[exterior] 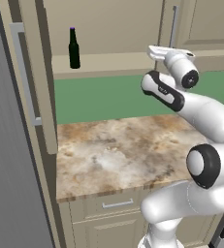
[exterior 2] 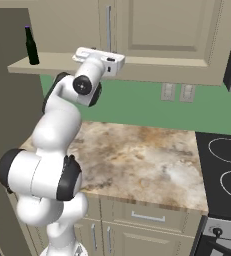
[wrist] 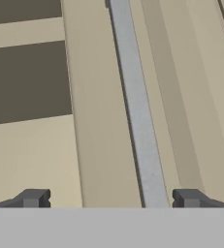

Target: Get the candle and the beer from the cabinet and move them to the dining counter.

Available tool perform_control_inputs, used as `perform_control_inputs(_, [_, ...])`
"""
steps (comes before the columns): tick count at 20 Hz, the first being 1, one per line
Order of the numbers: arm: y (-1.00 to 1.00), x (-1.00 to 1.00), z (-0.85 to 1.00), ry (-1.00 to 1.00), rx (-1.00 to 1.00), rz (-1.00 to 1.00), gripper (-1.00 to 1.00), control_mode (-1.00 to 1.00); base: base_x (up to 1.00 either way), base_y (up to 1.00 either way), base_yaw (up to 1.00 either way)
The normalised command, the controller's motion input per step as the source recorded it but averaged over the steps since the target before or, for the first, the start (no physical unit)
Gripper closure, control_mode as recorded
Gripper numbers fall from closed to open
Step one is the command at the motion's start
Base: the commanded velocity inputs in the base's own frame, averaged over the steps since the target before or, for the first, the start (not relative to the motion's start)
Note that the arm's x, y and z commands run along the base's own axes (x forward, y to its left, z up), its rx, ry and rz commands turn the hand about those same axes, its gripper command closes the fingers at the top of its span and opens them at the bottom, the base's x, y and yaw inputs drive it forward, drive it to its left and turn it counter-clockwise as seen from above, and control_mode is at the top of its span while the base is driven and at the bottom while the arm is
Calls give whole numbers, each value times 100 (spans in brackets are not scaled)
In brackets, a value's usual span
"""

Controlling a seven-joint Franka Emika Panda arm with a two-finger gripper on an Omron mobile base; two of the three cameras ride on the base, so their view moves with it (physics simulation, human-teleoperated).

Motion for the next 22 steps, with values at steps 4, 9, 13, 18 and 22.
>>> perform_control_inputs(4, [0,0,-1,-4,0,0,-100,-100,0,0,0])
perform_control_inputs(9, [0,0,0,0,0,0,100,-100,0,0,0])
perform_control_inputs(13, [0,0,0,0,0,0,100,-100,0,0,0])
perform_control_inputs(18, [0,0,0,0,0,0,100,-100,0,0,0])
perform_control_inputs(22, [0,0,0,0,0,0,100,-100,0,0,0])
